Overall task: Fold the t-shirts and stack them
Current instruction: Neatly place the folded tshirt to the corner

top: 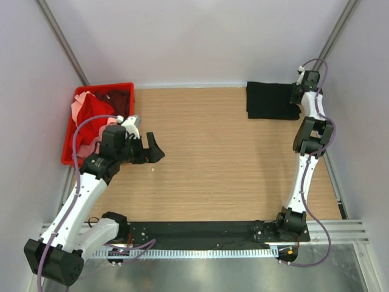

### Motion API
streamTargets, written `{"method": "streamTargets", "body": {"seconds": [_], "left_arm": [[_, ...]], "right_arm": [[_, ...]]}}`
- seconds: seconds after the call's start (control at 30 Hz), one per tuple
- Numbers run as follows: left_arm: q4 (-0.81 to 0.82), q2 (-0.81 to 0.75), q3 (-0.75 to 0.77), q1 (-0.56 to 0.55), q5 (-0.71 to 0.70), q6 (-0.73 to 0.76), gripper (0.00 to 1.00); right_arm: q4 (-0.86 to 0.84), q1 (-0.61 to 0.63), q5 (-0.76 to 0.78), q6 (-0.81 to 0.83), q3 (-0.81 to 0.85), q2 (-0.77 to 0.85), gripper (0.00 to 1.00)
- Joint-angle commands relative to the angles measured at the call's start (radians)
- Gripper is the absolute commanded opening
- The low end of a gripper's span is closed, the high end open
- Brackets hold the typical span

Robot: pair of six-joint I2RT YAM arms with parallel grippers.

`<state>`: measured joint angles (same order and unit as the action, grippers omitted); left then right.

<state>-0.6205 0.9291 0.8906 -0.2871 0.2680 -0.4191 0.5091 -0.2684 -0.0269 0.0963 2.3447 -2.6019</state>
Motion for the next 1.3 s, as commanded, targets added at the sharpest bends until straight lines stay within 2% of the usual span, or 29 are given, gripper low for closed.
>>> {"method": "streamTargets", "body": {"seconds": [0.0,0.1,0.3,0.37,0.47,0.5,0.53,0.6,0.67,0.8,0.93,1.03,1.17,1.27], "left_arm": [[0.028,0.001,0.007,-0.007,-0.023,0.026,0.95],[0.024,-0.015,0.001,-0.009,-0.033,0.026,0.95],[0.025,-0.036,-0.007,-0.011,-0.047,0.020,0.95],[0.027,-0.036,-0.009,-0.011,-0.046,0.019,0.95],[0.027,-0.044,-0.007,-0.011,-0.039,0.014,0.95],[0.027,-0.049,-0.009,-0.012,-0.038,0.013,0.95],[0.027,-0.061,-0.010,-0.012,-0.036,0.008,0.95],[0.030,-0.075,-0.013,-0.012,-0.033,0.003,0.95],[0.041,-0.096,-0.016,-0.012,-0.032,0.000,0.95],[0.061,-0.121,-0.012,-0.014,-0.032,0.016,0.95],[0.065,-0.124,-0.010,-0.014,-0.013,0.019,0.95],[0.070,-0.131,-0.010,-0.015,-0.006,0.016,0.95],[0.073,-0.131,-0.012,-0.018,-0.010,0.017,0.95],[0.071,-0.122,-0.010,-0.020,-0.009,0.019,0.95]], "right_arm": [[-0.003,-0.023,-0.010,0.071,0.091,-0.056,0.02],[0.023,-0.023,-0.018,0.120,0.197,-0.092,0.02],[0.002,-0.028,0.013,0.181,0.212,-0.096,0.03],[0.008,-0.032,0.018,0.177,0.205,-0.075,0.14],[0.002,-0.032,0.022,0.151,0.144,-0.005,0.38],[0.000,-0.031,0.022,0.117,0.104,0.015,0.41],[-0.004,-0.031,0.022,0.094,0.084,0.043,0.50],[0.000,-0.029,0.022,0.041,0.017,0.126,0.53],[-0.020,-0.028,-0.002,-0.053,-0.051,0.184,0.53],[-0.135,-0.020,-0.109,-0.214,-0.278,0.325,0.45],[-0.136,-0.006,-0.191,-0.291,-0.301,0.318,0.26],[-0.142,0.003,-0.263,-0.325,-0.309,0.290,0.17],[-0.158,0.011,-0.344,-0.346,-0.309,0.243,0.13],[-0.113,0.014,-0.341,-0.317,-0.300,0.217,0.13]]}}
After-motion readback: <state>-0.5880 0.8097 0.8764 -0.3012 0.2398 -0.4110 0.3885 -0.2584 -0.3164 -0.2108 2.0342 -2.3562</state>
